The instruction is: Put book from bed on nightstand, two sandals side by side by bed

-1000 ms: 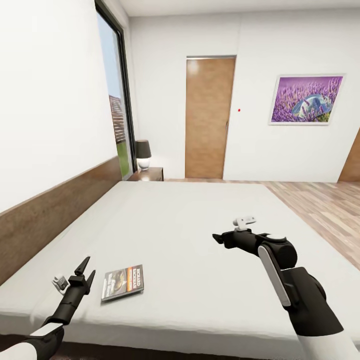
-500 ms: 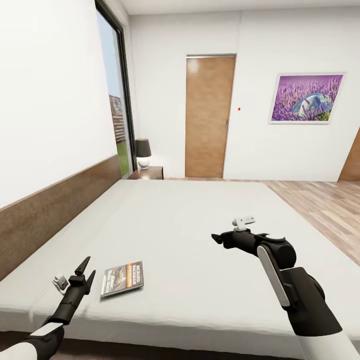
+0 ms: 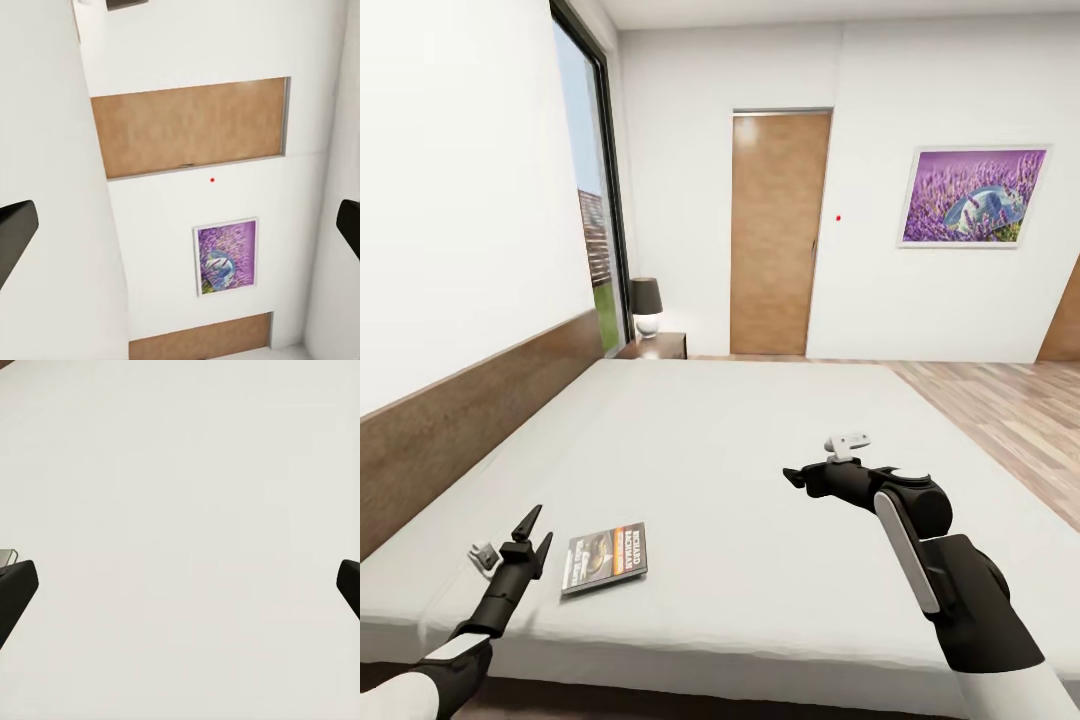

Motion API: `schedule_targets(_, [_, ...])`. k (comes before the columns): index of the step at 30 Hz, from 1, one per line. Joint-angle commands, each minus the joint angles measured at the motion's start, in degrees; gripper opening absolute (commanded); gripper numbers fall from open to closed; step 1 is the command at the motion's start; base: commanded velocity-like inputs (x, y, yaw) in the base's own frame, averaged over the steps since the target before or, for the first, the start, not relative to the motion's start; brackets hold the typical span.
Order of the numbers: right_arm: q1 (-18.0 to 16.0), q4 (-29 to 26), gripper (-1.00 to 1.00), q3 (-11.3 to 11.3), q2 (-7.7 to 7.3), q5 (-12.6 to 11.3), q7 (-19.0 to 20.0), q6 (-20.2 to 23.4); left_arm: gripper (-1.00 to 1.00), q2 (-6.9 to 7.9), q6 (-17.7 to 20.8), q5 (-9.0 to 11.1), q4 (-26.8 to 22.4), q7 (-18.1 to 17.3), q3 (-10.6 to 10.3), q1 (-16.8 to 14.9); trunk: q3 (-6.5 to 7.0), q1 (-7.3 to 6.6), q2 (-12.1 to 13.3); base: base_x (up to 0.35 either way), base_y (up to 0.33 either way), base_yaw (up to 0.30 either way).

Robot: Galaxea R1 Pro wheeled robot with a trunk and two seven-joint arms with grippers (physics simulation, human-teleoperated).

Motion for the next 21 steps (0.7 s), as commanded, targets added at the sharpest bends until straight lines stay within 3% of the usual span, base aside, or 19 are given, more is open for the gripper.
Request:
schedule_targets(1, [-0.05, -0.04, 1.0, 0.03, -0.04, -0.03, 0.07, 0.24, 1.0, 0.02, 0.6, 0.59, -0.02, -0.04, -0.38, -0.11, -0.24, 0.21, -0.43, 0.0, 0.0, 0.0])
schedule_targets(7, [-0.05, -0.04, 1.0, 0.03, -0.04, -0.03, 0.07, 0.26, 1.0, 0.06, 0.62, 0.66, -0.02, 0.53, -0.35, -0.89, -1.32, 1.53, -2.84, 0.0, 0.0, 0.0])
schedule_targets(21, [-0.26, -0.04, 1.0, 0.1, 0.02, -0.03, 0.07, 0.26, 1.0, 0.02, 0.59, 0.6, -0.02, 2.48, -0.32, -1.39, -1.5, 1.75, -3.24, 0.0, 0.0, 0.0])
